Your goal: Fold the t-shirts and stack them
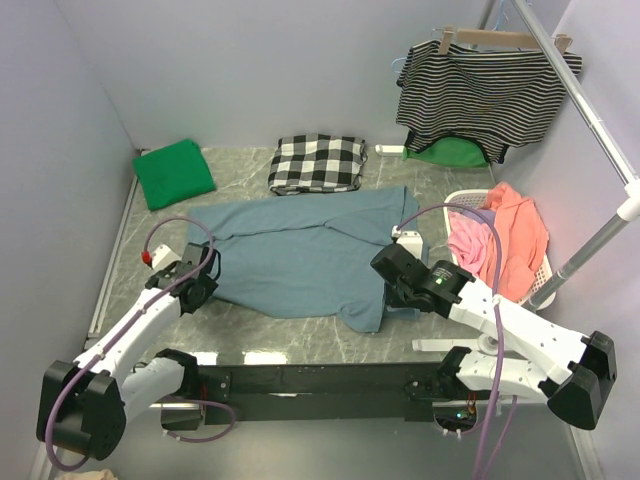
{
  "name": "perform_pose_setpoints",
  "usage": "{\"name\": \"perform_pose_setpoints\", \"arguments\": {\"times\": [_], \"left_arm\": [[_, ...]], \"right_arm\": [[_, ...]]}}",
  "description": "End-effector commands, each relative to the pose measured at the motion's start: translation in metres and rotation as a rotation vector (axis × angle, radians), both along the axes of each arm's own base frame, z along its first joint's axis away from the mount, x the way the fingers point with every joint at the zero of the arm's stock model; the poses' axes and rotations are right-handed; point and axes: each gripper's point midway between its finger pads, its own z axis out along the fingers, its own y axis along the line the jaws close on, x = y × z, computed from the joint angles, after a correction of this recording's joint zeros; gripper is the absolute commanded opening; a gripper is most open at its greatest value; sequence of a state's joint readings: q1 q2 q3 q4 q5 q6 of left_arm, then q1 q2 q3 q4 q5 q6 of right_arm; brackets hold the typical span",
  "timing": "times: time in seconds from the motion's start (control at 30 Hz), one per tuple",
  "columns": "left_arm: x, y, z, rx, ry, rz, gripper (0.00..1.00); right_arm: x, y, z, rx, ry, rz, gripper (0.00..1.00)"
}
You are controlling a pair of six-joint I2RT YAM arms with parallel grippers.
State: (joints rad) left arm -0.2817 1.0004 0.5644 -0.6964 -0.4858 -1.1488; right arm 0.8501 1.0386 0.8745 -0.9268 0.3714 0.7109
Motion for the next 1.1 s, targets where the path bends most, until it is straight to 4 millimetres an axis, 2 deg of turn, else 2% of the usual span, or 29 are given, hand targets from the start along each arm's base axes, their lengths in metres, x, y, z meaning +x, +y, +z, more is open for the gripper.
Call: {"name": "perform_pose_setpoints", "arguments": {"times": [0.0, 0.03, 0.2, 0.4, 0.87, 0.97, 1.0, 1.07], "left_arm": [[-0.004, 0.001, -0.002, -0.015, -0.006, 0.021, 0.5], [-0.005, 0.001, -0.003, -0.015, -0.001, 0.028, 0.54], [-0.008, 0.003, -0.011, -0.014, 0.012, 0.043, 0.57], [-0.007, 0.005, -0.015, 0.007, 0.029, 0.054, 0.5], [-0.009, 0.018, -0.017, 0.066, 0.061, 0.129, 0.47], [-0.009, 0.021, -0.016, 0.081, 0.063, 0.149, 0.42], [-0.008, 0.021, -0.015, 0.082, 0.058, 0.151, 0.36], [-0.005, 0.022, -0.014, 0.087, 0.044, 0.153, 0.34]], "right_arm": [[0.006, 0.0, 0.002, 0.009, -0.022, -0.001, 0.0], [0.005, 0.0, 0.001, 0.008, -0.018, 0.0, 0.0], [0.006, -0.002, -0.001, 0.005, -0.02, -0.002, 0.0], [0.008, -0.002, -0.003, 0.009, -0.016, 0.004, 0.0], [0.01, -0.011, 0.003, 0.014, -0.036, -0.003, 0.0], [0.011, -0.012, 0.003, 0.015, -0.038, -0.001, 0.0], [0.012, -0.012, 0.003, 0.022, -0.041, 0.0, 0.0], [0.012, -0.011, 0.003, 0.027, -0.037, 0.007, 0.0]]}}
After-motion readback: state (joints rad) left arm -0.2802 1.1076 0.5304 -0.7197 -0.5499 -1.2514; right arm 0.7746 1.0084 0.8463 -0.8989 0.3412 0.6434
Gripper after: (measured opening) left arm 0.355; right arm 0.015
